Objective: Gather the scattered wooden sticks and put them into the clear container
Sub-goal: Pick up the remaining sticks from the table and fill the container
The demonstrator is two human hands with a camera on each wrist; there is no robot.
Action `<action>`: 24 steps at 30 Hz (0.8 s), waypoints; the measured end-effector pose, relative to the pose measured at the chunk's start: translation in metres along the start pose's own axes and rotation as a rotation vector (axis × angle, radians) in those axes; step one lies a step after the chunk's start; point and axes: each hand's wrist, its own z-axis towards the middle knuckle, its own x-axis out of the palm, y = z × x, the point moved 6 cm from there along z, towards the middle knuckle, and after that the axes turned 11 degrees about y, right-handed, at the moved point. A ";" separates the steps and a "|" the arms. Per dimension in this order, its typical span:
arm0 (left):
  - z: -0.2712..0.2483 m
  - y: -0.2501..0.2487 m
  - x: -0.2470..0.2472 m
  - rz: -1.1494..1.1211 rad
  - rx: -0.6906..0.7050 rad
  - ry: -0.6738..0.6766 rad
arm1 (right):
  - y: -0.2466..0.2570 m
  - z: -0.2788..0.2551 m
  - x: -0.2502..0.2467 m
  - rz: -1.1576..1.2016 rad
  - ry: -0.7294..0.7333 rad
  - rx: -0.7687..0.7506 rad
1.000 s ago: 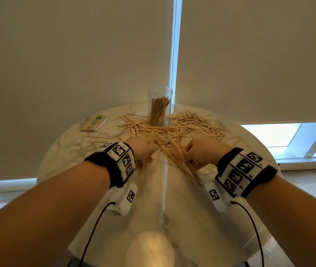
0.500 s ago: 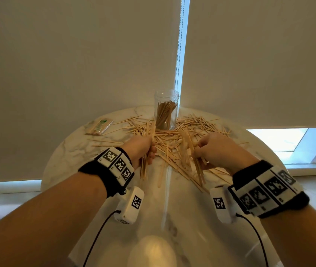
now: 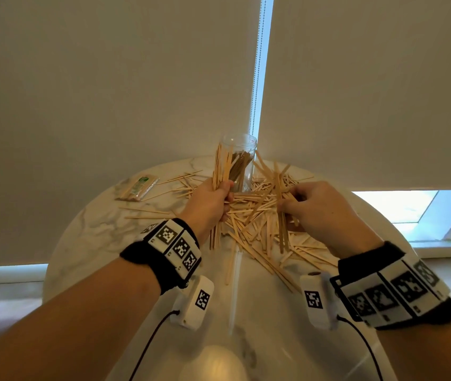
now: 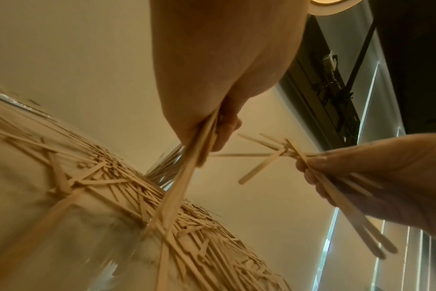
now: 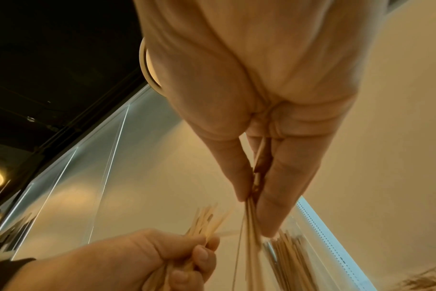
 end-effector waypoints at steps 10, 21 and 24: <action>0.033 -0.004 -0.001 -0.018 0.101 -0.123 | 0.018 0.050 0.045 -0.007 0.114 -0.141; 0.059 -0.007 -0.012 -0.200 0.185 -0.058 | 0.032 0.100 0.069 -0.268 0.079 -0.289; 0.064 -0.001 -0.019 -0.266 0.150 -0.088 | 0.031 0.102 0.076 -0.307 0.101 -0.292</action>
